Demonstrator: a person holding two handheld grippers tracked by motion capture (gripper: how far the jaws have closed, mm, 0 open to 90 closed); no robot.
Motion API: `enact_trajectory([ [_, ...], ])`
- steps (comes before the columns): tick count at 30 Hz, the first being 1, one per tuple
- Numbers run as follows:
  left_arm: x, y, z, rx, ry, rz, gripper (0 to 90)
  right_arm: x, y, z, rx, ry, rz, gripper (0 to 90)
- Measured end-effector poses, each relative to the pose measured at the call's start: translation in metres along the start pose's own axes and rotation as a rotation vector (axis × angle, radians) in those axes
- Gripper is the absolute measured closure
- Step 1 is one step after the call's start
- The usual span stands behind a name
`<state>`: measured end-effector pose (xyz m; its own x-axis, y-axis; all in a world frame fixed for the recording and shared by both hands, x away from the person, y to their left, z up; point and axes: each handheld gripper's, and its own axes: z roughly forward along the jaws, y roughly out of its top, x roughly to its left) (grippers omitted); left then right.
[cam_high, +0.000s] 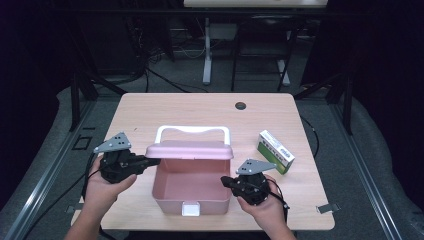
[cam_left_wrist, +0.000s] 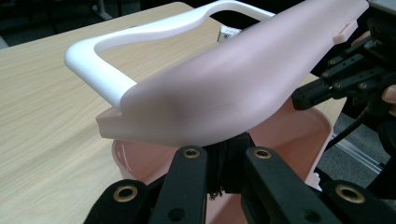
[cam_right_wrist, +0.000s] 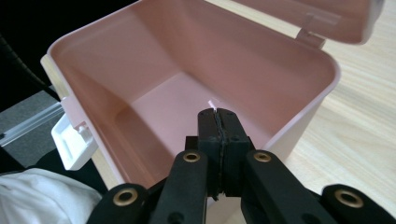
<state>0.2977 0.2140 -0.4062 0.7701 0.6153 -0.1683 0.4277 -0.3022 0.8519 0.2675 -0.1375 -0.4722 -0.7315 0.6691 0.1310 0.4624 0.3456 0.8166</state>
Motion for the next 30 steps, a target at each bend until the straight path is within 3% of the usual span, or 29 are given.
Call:
enact_trajectory([
  [4, 0.002, 0.004, 0.000, -0.004, 0.005, -0.001, 89.4, 0.004, -0.001, 0.000, -0.008, 0.021, -0.007, 89.7],
  [8, 0.004, 0.008, 0.001, -0.012, 0.012, 0.003, 89.4, 0.008, -0.004, 0.004, 0.021, 0.030, -0.034, 89.8],
  [17, 0.008, 0.015, 0.002, -0.018, 0.013, -0.007, 89.4, 0.008, -0.010, 0.011, 0.046, 0.065, -0.004, 90.0],
  [30, 0.018, 0.029, 0.006, -0.043, 0.015, -0.022, 89.5, 0.017, -0.013, 0.019, 0.080, 0.080, -0.026, 89.9],
])
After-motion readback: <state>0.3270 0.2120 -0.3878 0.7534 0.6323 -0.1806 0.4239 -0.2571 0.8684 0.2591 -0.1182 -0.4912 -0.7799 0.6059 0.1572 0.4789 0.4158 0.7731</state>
